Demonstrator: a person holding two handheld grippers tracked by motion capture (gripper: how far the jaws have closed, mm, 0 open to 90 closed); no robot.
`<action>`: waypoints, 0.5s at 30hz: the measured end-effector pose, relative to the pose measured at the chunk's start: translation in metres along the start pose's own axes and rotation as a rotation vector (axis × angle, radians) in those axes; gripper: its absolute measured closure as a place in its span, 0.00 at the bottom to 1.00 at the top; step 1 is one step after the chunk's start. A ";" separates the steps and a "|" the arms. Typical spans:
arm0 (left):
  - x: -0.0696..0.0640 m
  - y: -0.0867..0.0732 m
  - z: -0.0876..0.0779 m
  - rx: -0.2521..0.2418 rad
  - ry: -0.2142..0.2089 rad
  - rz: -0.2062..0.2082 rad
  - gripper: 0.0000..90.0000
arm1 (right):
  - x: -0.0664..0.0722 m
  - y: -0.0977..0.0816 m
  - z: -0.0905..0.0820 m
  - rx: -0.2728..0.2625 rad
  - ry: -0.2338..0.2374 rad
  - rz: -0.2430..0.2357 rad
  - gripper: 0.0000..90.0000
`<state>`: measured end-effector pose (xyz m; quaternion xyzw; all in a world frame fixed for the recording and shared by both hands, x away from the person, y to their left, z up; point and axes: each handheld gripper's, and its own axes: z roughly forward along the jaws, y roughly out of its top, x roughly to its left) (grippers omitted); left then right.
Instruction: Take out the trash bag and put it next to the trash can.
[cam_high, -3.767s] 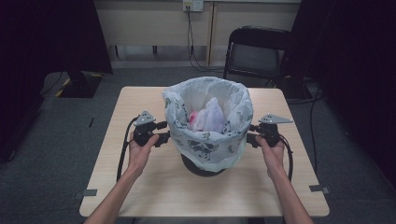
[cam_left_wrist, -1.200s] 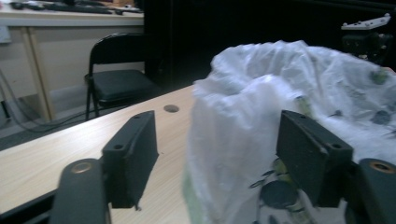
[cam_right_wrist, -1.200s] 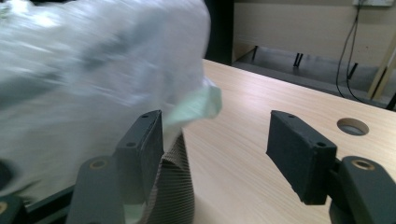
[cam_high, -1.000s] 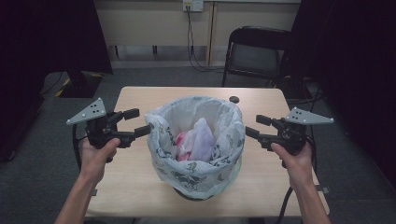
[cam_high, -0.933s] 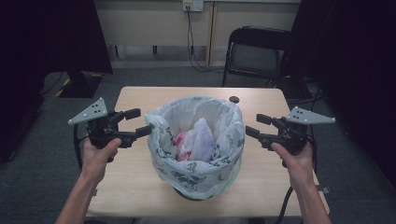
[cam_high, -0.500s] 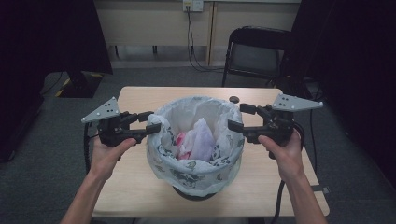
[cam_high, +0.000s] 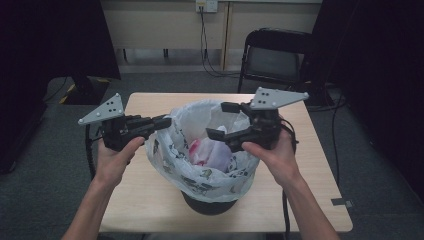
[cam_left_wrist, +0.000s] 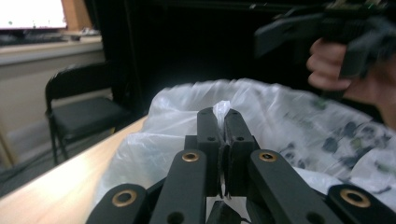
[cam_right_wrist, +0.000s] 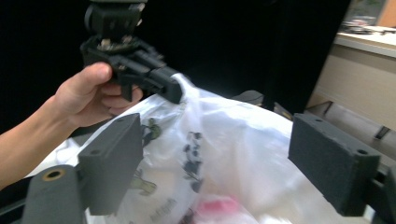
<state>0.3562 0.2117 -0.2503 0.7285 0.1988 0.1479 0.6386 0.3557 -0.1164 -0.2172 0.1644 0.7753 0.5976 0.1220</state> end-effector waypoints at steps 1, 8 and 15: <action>-0.003 0.005 0.000 -0.008 -0.011 0.008 0.97 | 0.003 0.004 0.006 0.008 0.011 -0.008 0.18; -0.017 0.032 0.007 -0.054 -0.067 0.036 0.97 | 0.022 0.028 0.042 0.054 0.088 -0.062 0.17; -0.028 0.053 0.010 -0.077 -0.079 0.070 0.97 | 0.020 0.029 0.057 0.068 0.100 -0.071 0.25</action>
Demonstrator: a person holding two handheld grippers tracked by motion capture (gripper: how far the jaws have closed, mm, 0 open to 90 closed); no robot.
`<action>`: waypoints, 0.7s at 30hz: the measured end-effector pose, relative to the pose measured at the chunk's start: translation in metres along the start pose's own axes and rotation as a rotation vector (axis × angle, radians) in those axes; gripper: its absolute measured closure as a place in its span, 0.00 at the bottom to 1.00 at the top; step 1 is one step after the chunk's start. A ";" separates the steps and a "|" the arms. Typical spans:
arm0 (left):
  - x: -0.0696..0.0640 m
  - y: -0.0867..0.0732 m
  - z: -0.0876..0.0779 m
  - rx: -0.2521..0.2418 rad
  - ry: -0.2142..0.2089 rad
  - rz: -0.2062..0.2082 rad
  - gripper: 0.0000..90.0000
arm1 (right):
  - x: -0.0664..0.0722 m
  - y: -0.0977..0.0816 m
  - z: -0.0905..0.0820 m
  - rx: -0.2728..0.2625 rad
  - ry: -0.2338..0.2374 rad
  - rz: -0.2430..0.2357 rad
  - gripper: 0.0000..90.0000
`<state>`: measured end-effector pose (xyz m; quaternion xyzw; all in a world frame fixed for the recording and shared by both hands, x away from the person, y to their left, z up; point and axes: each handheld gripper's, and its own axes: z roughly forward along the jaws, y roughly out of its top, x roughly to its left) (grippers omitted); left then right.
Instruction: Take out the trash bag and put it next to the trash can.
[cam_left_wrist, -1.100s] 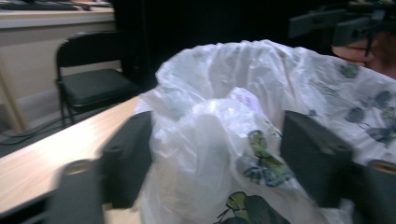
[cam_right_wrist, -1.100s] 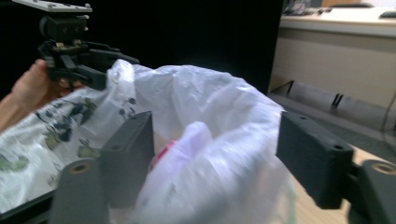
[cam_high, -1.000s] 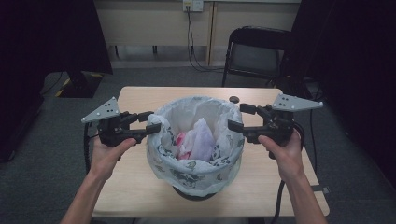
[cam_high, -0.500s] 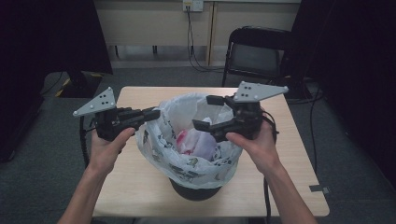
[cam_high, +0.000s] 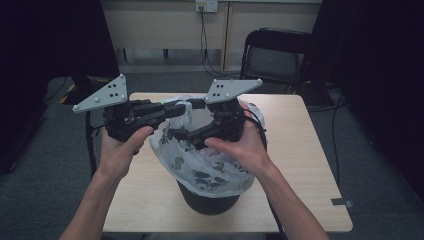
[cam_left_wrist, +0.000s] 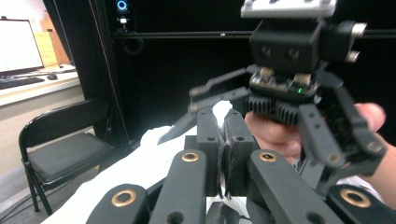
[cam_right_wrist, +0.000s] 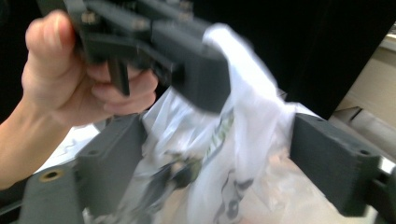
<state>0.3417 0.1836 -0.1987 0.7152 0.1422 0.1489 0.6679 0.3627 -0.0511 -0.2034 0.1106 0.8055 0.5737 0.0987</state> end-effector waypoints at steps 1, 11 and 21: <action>0.000 0.000 0.000 0.000 0.000 0.000 0.97 | 0.000 0.000 0.000 0.000 0.000 0.000 0.25; 0.005 -0.010 0.006 0.048 -0.049 -0.009 0.46 | -0.005 -0.008 -0.006 0.022 0.091 0.024 0.95; 0.000 -0.027 0.027 0.140 -0.090 0.066 0.33 | -0.006 0.010 -0.020 -0.057 0.087 0.046 0.96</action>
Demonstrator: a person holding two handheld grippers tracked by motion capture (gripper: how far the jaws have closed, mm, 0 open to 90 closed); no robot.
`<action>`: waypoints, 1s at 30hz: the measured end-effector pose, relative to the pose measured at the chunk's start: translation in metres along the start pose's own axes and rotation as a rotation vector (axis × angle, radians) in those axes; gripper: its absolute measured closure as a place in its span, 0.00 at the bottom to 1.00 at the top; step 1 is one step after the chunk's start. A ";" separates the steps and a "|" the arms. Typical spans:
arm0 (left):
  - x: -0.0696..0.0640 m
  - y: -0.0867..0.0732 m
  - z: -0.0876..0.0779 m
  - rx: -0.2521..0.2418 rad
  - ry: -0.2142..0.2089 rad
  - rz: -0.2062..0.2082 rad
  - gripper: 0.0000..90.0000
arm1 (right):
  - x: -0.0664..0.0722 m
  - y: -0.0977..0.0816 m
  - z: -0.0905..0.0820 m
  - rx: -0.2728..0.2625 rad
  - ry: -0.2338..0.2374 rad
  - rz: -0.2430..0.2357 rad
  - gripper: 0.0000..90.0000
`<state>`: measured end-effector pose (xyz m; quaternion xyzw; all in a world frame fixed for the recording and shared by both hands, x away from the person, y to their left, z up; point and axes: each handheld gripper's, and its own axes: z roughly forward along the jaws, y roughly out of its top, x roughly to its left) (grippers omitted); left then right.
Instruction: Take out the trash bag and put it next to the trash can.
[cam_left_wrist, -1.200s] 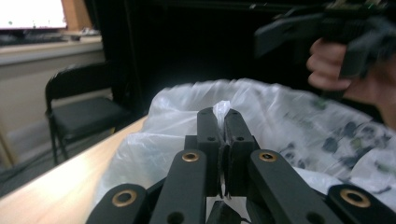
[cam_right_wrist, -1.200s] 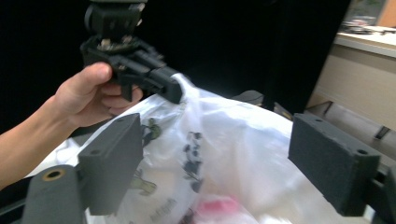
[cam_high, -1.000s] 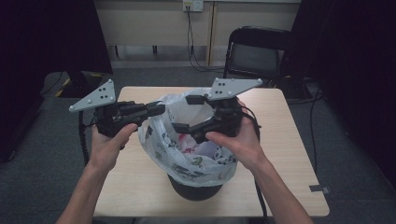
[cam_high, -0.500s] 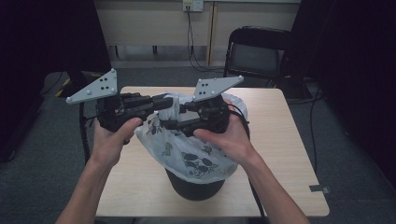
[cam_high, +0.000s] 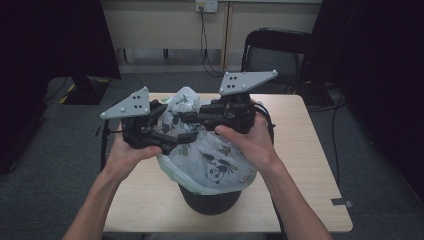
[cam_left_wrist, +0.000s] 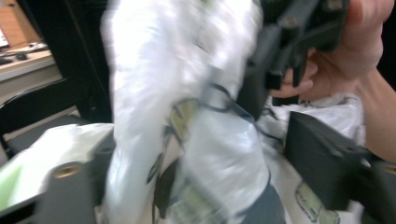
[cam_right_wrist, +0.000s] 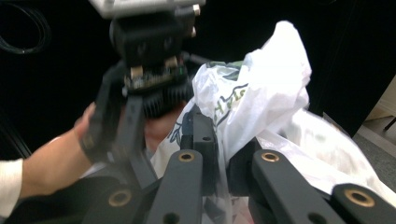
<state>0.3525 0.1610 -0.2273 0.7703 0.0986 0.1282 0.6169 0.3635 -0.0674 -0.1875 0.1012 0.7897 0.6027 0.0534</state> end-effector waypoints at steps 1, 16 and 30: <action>-0.002 0.000 0.003 0.013 0.003 0.007 0.42 | 0.001 0.002 0.001 -0.007 0.006 0.003 0.95; 0.009 -0.007 -0.028 -0.050 0.050 -0.019 0.93 | -0.004 -0.013 -0.031 0.005 -0.149 0.002 0.22; 0.001 0.008 -0.030 -0.127 -0.048 0.019 0.91 | -0.018 -0.034 -0.019 0.128 -0.018 -0.006 0.83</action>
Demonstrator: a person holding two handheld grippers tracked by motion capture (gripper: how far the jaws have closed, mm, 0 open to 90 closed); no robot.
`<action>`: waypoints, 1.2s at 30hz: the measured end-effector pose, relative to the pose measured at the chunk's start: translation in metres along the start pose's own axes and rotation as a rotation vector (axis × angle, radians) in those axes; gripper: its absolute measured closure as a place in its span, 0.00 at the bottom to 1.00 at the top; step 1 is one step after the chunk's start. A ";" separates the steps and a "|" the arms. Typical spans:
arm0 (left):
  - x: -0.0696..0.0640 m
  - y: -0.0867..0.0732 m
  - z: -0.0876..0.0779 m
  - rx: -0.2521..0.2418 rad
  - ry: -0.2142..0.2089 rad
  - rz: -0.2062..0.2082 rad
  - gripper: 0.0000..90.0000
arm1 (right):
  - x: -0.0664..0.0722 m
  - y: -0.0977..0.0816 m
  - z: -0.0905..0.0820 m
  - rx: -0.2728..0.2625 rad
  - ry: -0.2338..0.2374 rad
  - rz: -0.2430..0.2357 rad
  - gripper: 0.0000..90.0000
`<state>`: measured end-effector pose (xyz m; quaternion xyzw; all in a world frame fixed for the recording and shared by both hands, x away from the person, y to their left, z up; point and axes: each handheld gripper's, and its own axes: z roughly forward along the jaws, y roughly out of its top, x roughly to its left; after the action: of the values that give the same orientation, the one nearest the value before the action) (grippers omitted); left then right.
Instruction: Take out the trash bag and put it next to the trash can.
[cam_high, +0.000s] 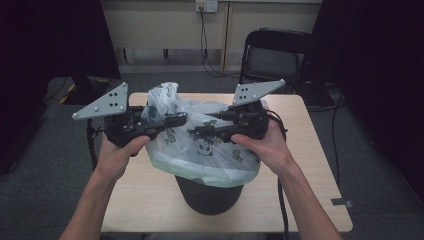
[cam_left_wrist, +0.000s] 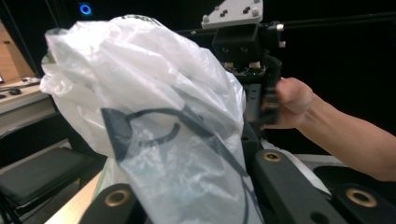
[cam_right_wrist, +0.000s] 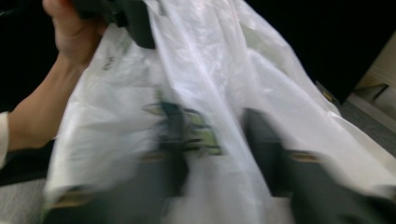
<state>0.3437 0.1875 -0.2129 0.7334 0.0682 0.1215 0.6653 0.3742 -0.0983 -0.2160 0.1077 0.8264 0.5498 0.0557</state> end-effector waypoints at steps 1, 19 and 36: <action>0.000 0.000 0.000 0.000 0.000 0.000 0.86 | 0.000 0.000 0.000 0.000 0.000 0.000 0.83; -0.010 -0.004 0.044 0.103 0.043 0.068 0.34 | 0.030 0.047 0.014 -0.146 0.087 -0.053 1.00; 0.003 -0.008 0.010 0.029 0.052 -0.006 0.94 | 0.012 0.023 -0.044 -0.224 -0.166 0.046 0.24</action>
<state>0.3502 0.1793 -0.2217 0.7395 0.0895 0.1378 0.6528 0.3561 -0.1257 -0.1772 0.1649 0.7498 0.6289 0.1229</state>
